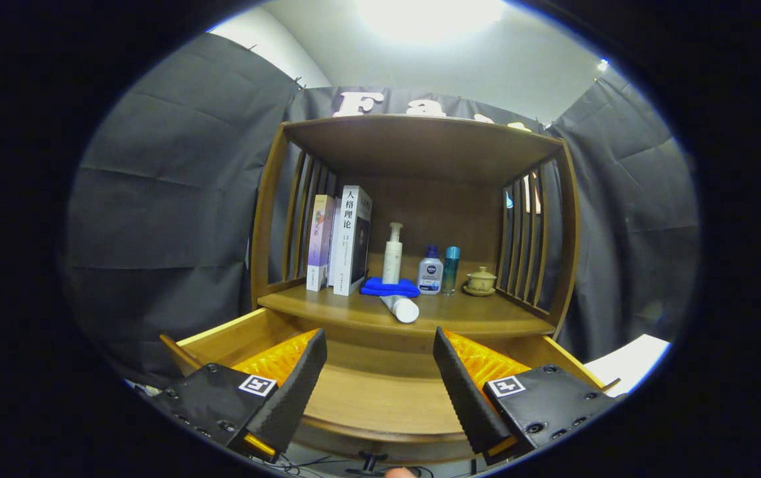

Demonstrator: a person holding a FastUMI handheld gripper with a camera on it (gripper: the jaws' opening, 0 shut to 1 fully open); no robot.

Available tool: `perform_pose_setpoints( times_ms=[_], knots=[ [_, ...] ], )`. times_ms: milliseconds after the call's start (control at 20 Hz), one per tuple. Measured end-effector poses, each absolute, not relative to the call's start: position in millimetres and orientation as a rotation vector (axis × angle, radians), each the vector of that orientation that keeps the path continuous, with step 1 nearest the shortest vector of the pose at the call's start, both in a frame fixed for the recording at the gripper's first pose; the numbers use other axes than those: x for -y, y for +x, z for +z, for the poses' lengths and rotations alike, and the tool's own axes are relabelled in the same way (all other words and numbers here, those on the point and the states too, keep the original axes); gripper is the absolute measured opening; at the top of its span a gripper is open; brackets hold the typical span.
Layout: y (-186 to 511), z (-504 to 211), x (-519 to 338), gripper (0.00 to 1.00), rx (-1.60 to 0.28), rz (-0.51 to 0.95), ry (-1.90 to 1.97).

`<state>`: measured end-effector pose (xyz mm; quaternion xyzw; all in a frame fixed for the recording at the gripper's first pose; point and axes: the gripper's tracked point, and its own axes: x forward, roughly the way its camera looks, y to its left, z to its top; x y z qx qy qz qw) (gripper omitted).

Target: Pull open the drawer, take out the items inside it, and place them on the countertop above the cabinet.

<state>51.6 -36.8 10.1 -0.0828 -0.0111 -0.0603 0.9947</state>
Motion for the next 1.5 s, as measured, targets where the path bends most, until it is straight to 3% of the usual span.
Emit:
perform_pose_setpoints(
  times_ms=[400, 850, 1300, 1500],
  knots=[
    [14, -49, 38, 0.99, -0.039, -0.127, -0.154],
    [-11, -68, 38, 1.00, -0.026, -0.142, -0.156],
    [-6, -120, 48, 1.00, -0.171, -0.181, -0.162],
    [-2, -119, 51, 0.98, -0.153, -0.205, -0.182]
  ],
)
